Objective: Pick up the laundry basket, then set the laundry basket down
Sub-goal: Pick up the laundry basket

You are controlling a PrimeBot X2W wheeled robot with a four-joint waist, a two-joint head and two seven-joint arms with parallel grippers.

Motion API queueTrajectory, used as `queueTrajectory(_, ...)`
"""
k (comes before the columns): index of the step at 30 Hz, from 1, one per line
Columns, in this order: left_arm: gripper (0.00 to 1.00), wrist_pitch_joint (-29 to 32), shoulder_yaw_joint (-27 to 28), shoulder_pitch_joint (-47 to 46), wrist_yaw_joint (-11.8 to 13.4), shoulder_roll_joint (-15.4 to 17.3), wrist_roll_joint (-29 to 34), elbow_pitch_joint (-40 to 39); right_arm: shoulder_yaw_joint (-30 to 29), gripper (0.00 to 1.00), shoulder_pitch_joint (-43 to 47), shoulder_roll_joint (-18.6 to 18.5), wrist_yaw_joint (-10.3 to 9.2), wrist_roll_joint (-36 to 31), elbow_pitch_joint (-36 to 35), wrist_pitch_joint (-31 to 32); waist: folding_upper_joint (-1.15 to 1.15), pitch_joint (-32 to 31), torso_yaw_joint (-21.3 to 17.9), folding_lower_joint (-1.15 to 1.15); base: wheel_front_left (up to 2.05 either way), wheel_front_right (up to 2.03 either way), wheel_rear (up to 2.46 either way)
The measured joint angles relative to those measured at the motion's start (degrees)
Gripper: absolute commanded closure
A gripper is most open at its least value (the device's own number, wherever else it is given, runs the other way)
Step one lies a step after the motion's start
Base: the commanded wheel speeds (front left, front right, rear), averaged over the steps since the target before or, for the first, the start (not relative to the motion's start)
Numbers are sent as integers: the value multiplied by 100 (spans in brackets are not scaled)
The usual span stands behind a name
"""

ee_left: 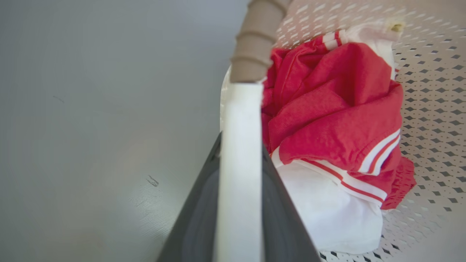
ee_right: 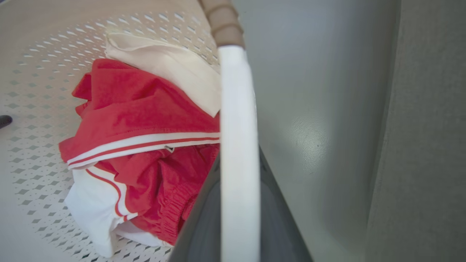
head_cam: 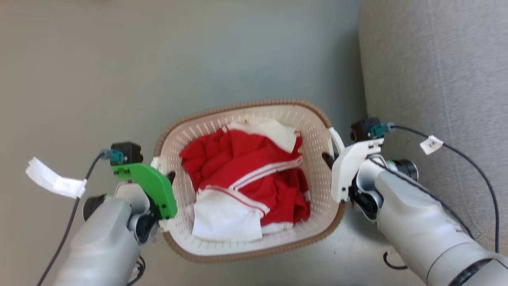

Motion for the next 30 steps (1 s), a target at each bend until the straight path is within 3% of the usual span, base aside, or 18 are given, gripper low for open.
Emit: queueTrajectory(30, 100, 508, -505, 1149, 7, -137, -624, 253, 499, 100, 1071, 42, 41, 500, 282, 872, 0, -2216, -89, 0, 0, 0, 0)
